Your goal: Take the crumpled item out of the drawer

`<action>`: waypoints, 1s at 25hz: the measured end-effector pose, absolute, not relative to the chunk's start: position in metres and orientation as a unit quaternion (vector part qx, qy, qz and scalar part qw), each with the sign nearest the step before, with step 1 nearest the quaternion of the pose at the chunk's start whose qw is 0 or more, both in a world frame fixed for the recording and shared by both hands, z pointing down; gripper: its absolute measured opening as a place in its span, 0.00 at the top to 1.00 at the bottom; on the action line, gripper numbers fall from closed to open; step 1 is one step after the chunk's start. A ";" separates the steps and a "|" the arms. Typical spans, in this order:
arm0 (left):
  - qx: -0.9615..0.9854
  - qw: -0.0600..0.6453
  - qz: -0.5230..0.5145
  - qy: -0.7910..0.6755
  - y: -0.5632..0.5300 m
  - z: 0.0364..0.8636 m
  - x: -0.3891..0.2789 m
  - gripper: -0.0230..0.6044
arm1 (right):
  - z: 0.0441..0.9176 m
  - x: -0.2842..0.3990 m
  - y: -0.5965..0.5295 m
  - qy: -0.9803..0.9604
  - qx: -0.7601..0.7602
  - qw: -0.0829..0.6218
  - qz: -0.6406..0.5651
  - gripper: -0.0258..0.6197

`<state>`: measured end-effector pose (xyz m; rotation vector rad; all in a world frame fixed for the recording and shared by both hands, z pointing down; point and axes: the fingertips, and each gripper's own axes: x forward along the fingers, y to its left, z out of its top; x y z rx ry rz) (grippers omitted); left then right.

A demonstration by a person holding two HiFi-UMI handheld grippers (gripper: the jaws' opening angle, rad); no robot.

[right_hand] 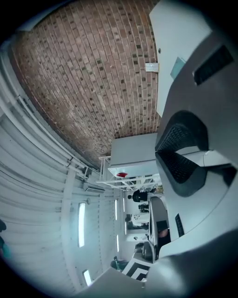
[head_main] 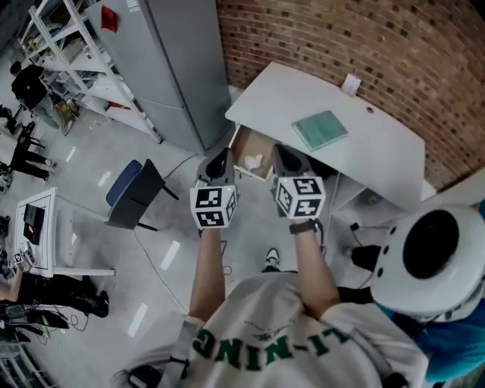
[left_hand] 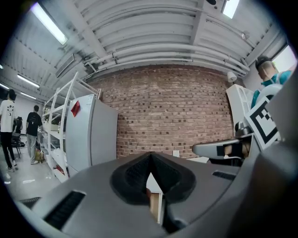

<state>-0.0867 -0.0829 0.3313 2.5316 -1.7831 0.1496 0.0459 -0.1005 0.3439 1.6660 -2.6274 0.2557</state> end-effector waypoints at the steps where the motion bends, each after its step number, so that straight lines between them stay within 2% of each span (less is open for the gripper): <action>1: 0.815 0.024 0.051 -0.576 -0.095 0.336 -0.078 0.97 | 0.349 0.053 -0.114 -0.845 0.528 0.011 0.085 0.95; 8: 0.809 0.054 0.077 -0.580 -0.162 0.377 -0.049 0.96 | 0.412 0.077 -0.187 -0.850 0.506 0.045 0.140 0.95; 25: 0.825 0.163 0.131 -0.526 -0.338 0.533 -0.086 0.96 | 0.574 0.017 -0.322 -0.834 0.469 0.172 0.235 0.95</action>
